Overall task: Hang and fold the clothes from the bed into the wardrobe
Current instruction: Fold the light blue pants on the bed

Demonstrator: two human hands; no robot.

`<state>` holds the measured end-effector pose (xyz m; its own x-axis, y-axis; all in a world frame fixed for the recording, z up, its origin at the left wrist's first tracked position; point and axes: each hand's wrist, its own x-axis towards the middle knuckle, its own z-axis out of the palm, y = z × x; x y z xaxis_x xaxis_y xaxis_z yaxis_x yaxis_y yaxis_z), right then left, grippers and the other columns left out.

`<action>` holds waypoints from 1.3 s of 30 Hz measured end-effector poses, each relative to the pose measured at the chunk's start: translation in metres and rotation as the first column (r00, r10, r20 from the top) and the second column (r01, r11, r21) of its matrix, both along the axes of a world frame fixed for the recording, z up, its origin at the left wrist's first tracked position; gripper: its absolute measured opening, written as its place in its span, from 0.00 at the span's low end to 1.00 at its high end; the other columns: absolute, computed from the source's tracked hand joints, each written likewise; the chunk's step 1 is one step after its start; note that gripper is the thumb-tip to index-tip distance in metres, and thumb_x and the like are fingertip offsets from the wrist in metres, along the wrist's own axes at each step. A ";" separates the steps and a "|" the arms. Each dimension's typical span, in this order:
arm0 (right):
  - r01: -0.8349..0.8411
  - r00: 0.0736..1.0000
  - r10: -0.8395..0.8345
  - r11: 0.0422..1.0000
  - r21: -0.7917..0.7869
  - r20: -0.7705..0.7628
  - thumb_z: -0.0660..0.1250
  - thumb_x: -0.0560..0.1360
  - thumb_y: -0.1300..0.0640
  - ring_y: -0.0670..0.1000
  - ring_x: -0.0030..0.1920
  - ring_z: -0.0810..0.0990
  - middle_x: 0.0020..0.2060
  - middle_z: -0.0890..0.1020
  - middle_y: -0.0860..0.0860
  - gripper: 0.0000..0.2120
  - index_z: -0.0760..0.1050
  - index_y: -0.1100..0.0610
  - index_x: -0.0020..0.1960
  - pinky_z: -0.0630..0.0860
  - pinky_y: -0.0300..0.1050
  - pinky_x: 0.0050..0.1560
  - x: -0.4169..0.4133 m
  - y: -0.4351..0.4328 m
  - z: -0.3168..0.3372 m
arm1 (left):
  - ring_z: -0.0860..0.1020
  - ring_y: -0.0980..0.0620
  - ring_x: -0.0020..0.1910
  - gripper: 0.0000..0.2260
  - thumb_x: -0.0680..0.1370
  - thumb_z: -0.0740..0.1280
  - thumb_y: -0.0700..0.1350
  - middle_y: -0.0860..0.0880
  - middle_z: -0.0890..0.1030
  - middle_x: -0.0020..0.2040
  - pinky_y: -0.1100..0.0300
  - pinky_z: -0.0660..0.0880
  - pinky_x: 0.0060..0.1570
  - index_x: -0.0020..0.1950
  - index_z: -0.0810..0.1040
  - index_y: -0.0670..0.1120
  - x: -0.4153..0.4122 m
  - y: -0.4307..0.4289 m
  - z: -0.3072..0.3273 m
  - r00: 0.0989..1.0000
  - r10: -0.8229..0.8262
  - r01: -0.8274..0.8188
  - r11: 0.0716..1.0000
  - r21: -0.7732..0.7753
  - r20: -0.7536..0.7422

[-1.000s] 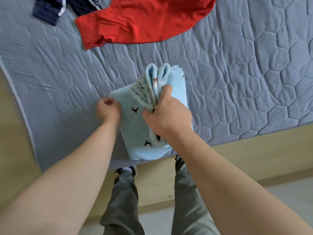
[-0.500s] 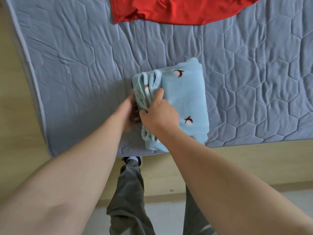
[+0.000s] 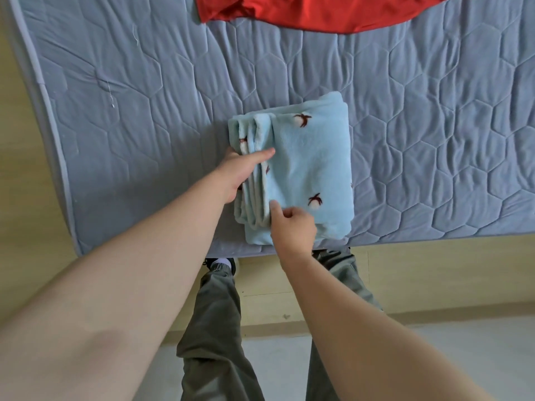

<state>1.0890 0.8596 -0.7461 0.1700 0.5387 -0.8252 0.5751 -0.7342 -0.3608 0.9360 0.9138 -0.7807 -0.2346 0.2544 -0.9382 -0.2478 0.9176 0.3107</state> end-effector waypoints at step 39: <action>0.612 0.498 -0.651 0.732 -0.300 -0.573 0.81 0.67 0.54 0.62 0.48 0.86 0.57 0.83 0.60 0.37 0.69 0.57 0.72 0.85 0.57 0.43 -0.234 -0.006 0.471 | 0.86 0.44 0.43 0.22 0.64 0.80 0.53 0.47 0.87 0.46 0.45 0.83 0.51 0.54 0.84 0.45 -0.169 -0.111 0.488 0.469 0.863 -0.834 0.364 0.414 0.187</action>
